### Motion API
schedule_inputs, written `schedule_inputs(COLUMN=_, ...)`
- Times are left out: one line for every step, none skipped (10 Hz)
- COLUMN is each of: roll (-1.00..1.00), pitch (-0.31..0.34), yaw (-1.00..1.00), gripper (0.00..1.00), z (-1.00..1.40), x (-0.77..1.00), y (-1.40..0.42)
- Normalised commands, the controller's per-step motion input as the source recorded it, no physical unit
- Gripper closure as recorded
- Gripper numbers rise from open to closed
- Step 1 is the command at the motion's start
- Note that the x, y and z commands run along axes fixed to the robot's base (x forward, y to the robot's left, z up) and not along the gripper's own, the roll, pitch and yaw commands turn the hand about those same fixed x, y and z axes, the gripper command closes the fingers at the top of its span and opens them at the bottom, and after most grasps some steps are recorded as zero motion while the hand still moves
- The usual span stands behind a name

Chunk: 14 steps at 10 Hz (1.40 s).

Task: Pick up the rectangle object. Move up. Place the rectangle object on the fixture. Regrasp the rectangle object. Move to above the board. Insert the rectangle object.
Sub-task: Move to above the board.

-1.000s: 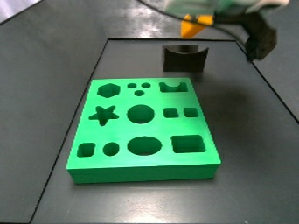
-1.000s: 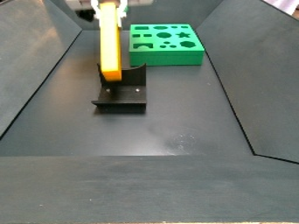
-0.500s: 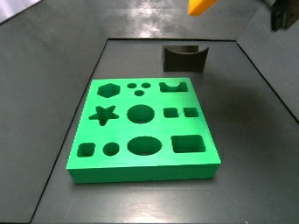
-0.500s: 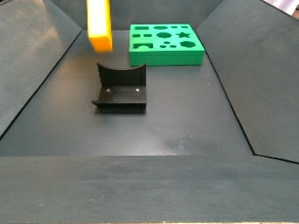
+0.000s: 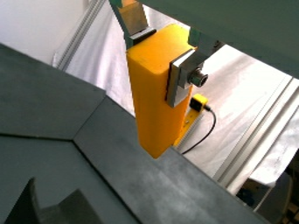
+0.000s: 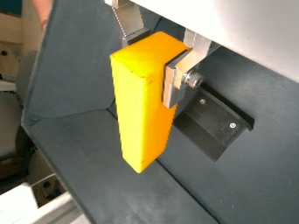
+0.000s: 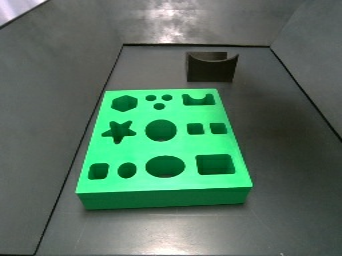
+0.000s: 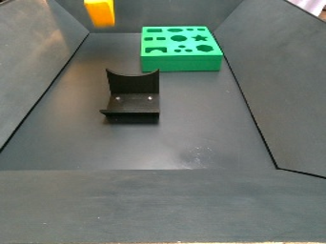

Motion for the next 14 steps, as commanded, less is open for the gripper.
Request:
schedule_inputs(roll=-0.03, pitch=0.024, yaw=0.07, gripper=1.00, z=0.42, x=0.03, y=-0.02)
schedule_inputs(roll=-0.03, pitch=0.033, yaw=0.05, gripper=1.00, z=0.21, x=0.02, y=-0.01)
schedule_inputs(roll=-1.00, pitch=-0.055, yaw=-0.06, gripper=1.00, z=0.21, x=-1.00, y=-0.96)
schedule_inputs(roll=-1.00, pitch=-0.062, yaw=-0.06, gripper=1.00, z=0.21, x=-1.00, y=-0.95)
schedule_inputs(roll=-1.00, pitch=-0.094, yaw=-0.06, gripper=1.00, z=0.21, x=-1.00, y=-0.88)
schedule_inputs(roll=-1.00, pitch=-0.116, yaw=-0.06, gripper=1.00, z=0.17, x=-1.00, y=-0.81)
schedule_inputs(roll=-1.00, pitch=-0.130, yaw=-0.06, gripper=1.00, z=0.19, x=-1.00, y=-0.80)
schedule_inputs(roll=-1.00, pitch=-0.151, yaw=-0.06, gripper=1.00, z=0.17, x=-1.00, y=-0.73)
schedule_inputs(roll=-1.00, pitch=-0.157, yaw=-0.06, gripper=1.00, z=0.16, x=-1.00, y=-0.69)
schedule_inputs(roll=-1.00, pitch=-0.182, yaw=-0.07, gripper=1.00, z=0.13, x=-0.82, y=-0.46)
schedule_inputs(roll=-1.00, pitch=-0.197, yaw=-0.07, gripper=1.00, z=0.08, x=-0.56, y=-0.24)
schedule_inputs(roll=-1.00, pitch=-0.201, yaw=-0.08, gripper=1.00, z=0.03, x=-0.37, y=-0.10)
schedule_inputs(roll=-1.00, pitch=-0.207, yaw=-0.08, gripper=1.00, z=0.02, x=-0.22, y=-0.03)
schedule_inputs(roll=-1.00, pitch=-0.212, yaw=-0.09, gripper=1.00, z=0.01, x=-0.16, y=0.00)
